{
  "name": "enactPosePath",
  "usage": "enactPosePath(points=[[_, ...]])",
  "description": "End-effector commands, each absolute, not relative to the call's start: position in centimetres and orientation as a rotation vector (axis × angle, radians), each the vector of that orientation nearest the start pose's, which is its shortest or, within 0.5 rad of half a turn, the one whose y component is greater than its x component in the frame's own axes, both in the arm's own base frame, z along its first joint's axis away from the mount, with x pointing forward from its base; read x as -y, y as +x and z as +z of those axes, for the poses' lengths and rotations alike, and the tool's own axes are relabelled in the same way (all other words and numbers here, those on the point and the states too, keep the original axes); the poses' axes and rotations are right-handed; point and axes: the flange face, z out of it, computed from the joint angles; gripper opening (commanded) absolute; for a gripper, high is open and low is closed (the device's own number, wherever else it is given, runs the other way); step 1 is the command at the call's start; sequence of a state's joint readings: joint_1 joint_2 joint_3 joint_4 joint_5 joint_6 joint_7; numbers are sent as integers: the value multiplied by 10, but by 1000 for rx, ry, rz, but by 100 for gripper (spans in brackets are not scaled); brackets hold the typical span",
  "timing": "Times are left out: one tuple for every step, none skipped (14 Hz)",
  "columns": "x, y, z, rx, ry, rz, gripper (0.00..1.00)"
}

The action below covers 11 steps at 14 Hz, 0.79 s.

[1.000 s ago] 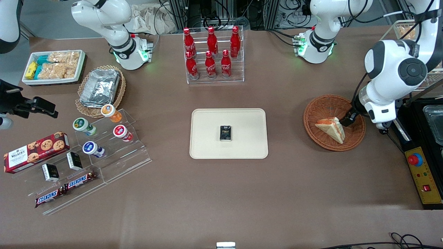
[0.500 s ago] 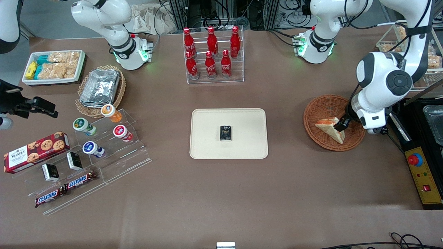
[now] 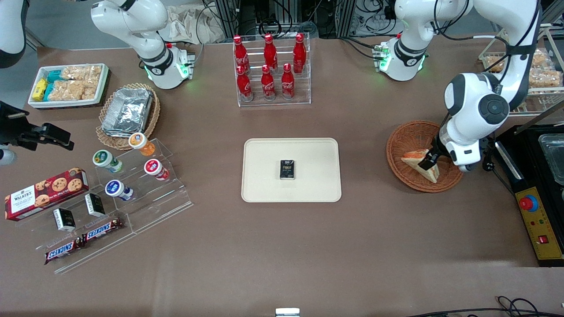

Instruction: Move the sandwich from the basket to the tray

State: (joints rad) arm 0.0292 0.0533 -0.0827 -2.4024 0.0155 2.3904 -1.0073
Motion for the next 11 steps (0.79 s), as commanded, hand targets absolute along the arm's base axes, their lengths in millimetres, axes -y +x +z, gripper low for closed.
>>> enactPosePath(points=[[26,473,271,1449,-2761,45,100],[23,469,266,1454,-2757,49,100],[22,467,263,1457,-2756,45,100],[22,467,260,1457,-2756,47,100],[22,467,254,1455,-2758,50,100],[22,469,248,1457,-2766,33,98],[22,470,237,1456,-2769,32,87],[22,471,230,1459,-2774,23,71],[21,472,230,1465,-2775,15,41],[21,472,230,1465,-2776,13,8],[20,474,233,1462,-2780,4,0]])
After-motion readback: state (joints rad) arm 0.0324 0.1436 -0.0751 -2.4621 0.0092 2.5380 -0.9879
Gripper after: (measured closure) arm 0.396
